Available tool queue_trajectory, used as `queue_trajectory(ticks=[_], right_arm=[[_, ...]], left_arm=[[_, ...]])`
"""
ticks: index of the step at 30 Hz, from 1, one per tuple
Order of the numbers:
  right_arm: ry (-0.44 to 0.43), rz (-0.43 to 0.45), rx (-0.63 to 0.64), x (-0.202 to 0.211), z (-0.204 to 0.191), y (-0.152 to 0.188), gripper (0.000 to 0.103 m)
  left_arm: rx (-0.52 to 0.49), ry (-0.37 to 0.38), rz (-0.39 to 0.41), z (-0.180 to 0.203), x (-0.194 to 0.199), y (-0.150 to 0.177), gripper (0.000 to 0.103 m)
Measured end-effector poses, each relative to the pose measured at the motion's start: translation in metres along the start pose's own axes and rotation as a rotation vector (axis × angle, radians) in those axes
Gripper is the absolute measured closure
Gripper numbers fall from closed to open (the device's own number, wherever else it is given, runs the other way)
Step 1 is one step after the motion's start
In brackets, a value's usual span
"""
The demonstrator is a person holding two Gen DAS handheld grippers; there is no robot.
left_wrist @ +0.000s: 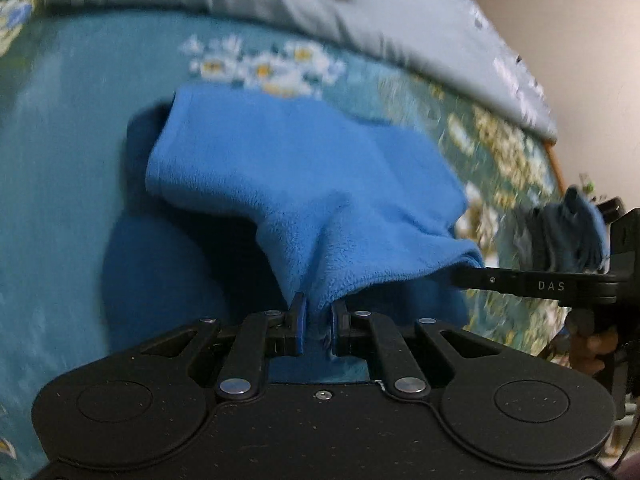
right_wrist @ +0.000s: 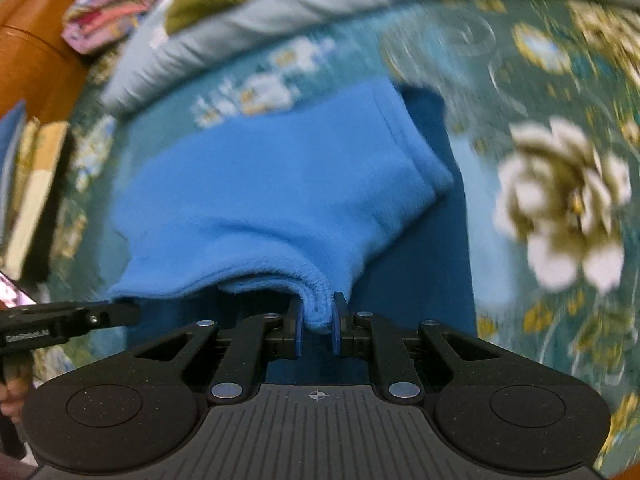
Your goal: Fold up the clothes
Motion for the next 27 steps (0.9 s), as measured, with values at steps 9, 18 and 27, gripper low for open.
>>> queue_trajectory(ticks=[9,18,27], right_arm=[[0.030,-0.078,-0.052,-0.013,0.011,0.027,0.086],[-0.068,0.075,-0.167,0.023,0.024,0.019,0.048],[-0.173,0.100,-0.522,-0.032,0.062,0.004,0.051]], left_arm=[[-0.046,-0.031,-0.082,-0.004,-0.016,0.029,0.075],[0.160,-0.009,-0.036,-0.024,-0.011,0.017,0.035],[0.404,0.046,-0.193,-0.033,-0.075,0.018,0.037]])
Point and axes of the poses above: each gripper's, at about its wrist camera, not at the fingertips, and x roughly against the way its jaws point, z to its right, y to its underside, the point moved 1 cm from there along -x, roughly the way its jaws point, and after that the axes turned 8 degrees about -y, right-handed, at the moved point
